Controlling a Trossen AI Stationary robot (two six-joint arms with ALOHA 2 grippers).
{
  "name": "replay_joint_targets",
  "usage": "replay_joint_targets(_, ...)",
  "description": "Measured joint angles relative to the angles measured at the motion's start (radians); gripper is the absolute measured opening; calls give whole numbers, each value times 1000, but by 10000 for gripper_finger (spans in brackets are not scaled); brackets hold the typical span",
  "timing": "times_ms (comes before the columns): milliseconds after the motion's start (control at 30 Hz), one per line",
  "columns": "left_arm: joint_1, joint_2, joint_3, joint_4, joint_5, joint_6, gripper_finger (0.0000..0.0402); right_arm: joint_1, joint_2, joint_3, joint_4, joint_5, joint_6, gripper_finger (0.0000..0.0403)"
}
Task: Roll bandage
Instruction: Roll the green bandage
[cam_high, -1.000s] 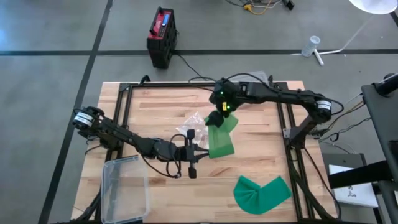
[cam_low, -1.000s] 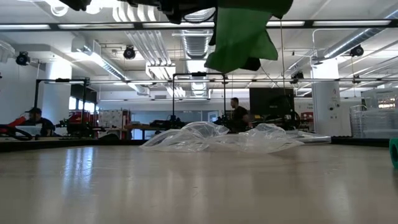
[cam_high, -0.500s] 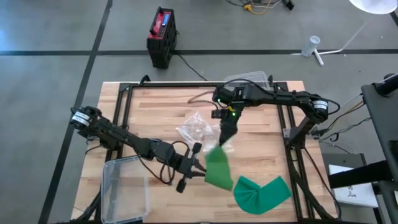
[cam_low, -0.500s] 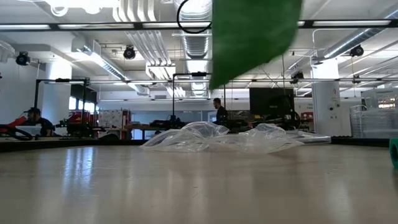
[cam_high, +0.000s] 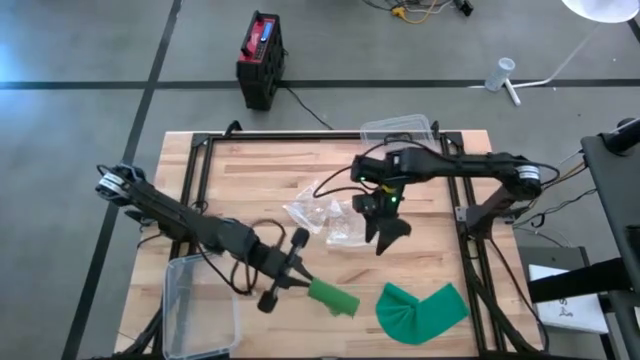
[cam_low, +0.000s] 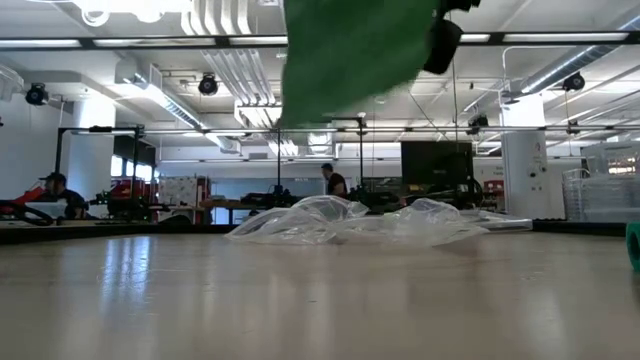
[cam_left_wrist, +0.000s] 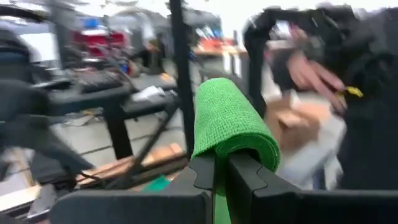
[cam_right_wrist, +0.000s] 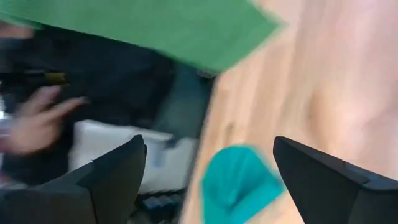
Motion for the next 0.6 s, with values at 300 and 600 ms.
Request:
replay_joint_targets(300,2,-81,-2,32,-268,-61,7,207,-341,-58,267,674,35,343)
replay_joint_targets(600,34,-83,-2,113,-392,-125,8,377,-531,-319,759,913,63,343)
